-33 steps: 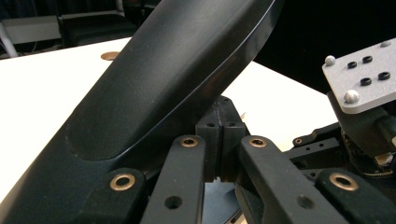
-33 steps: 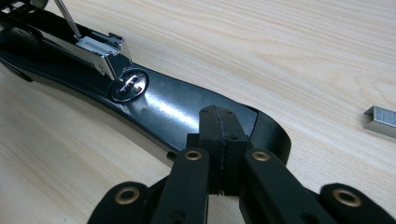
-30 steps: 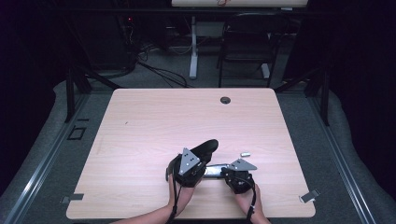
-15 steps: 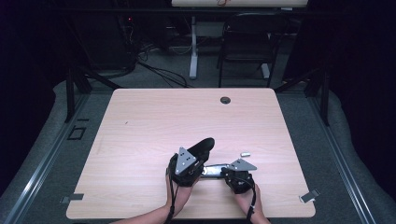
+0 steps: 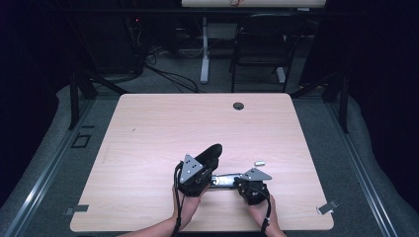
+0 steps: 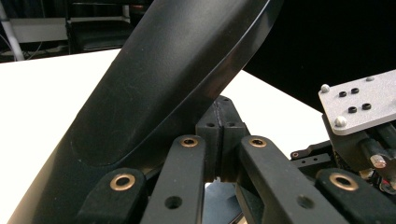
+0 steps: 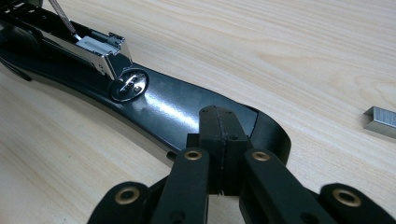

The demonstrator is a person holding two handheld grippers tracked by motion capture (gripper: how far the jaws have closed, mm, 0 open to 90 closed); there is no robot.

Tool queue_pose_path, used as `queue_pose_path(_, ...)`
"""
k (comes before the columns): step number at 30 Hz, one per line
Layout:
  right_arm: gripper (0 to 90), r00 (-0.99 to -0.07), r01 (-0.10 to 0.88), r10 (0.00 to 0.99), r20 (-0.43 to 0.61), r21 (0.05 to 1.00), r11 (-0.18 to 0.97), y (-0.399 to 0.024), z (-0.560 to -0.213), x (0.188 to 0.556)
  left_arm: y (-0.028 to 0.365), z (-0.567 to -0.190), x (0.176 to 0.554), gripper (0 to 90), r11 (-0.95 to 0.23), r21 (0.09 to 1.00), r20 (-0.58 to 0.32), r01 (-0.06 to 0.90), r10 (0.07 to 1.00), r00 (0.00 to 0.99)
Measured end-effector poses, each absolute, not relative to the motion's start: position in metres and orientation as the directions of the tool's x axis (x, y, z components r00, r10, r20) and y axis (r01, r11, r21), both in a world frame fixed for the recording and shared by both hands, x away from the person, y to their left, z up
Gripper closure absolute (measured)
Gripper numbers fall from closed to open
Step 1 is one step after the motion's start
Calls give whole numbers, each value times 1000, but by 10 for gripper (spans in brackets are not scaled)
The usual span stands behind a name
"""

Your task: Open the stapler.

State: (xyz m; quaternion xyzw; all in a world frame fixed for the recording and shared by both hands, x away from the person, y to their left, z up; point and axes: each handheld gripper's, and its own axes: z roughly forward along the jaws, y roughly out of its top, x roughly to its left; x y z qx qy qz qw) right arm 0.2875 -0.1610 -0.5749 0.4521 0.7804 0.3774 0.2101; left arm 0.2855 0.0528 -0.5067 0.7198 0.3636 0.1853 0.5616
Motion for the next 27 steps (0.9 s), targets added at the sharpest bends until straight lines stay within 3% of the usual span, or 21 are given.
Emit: queue_pose_path(27,900,-514,550,858,6,770,324,-162,-574,289,79,-494,282,900,-78,952,-138,297,755,641)
